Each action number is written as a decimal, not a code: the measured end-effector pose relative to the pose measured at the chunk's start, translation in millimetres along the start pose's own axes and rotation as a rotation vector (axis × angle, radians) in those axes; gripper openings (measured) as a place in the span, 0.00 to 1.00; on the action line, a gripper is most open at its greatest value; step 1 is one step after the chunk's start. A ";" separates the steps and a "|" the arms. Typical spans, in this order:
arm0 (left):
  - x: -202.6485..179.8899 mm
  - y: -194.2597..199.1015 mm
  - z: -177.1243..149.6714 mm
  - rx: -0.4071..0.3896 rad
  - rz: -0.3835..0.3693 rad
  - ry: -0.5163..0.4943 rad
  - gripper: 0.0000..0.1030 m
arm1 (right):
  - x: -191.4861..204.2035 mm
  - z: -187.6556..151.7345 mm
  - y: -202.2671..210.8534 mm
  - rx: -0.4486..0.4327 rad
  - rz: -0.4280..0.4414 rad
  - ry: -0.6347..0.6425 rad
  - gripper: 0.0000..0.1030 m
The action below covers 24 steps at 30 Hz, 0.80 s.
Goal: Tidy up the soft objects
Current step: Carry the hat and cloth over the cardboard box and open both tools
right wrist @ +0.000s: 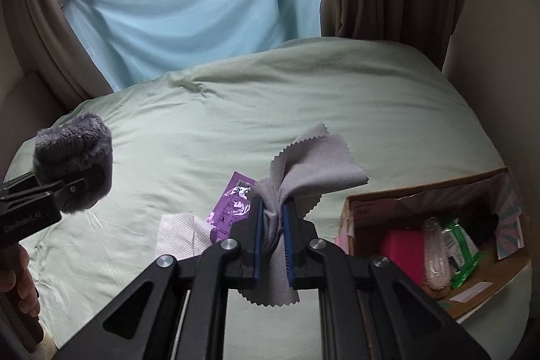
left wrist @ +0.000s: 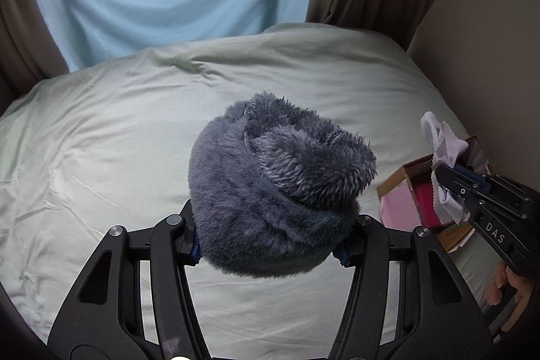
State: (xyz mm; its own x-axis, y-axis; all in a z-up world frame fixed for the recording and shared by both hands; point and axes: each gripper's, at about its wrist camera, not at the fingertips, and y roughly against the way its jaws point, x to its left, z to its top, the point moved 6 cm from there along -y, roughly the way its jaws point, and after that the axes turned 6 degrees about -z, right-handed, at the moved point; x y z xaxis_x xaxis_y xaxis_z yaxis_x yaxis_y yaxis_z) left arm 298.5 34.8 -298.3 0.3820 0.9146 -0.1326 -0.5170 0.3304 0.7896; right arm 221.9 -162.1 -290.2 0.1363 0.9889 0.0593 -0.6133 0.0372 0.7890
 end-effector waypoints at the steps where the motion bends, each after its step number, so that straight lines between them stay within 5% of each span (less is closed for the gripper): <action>1: -10.1 5.3 4.6 -0.006 -0.005 -0.008 0.51 | -3.8 4.0 9.6 -0.009 -0.001 -0.002 0.10; 12: -157.2 18.0 16.7 0.006 -0.036 -0.045 0.51 | -117.8 17.8 81.0 -0.004 -0.015 -0.045 0.10; 24: -307.5 -58.3 -17.8 0.181 -0.076 -0.043 0.51 | -252.4 -2.2 69.7 0.116 -0.018 -0.015 0.10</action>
State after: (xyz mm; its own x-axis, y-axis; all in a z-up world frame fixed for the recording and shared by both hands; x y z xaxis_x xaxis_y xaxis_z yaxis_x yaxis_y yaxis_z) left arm 197.6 -261.5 -314.2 0.4489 0.8766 -0.1733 -0.3411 0.3474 0.8735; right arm 143.0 -408.8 -251.6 0.1589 0.9859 0.0530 -0.5170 0.0374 0.8552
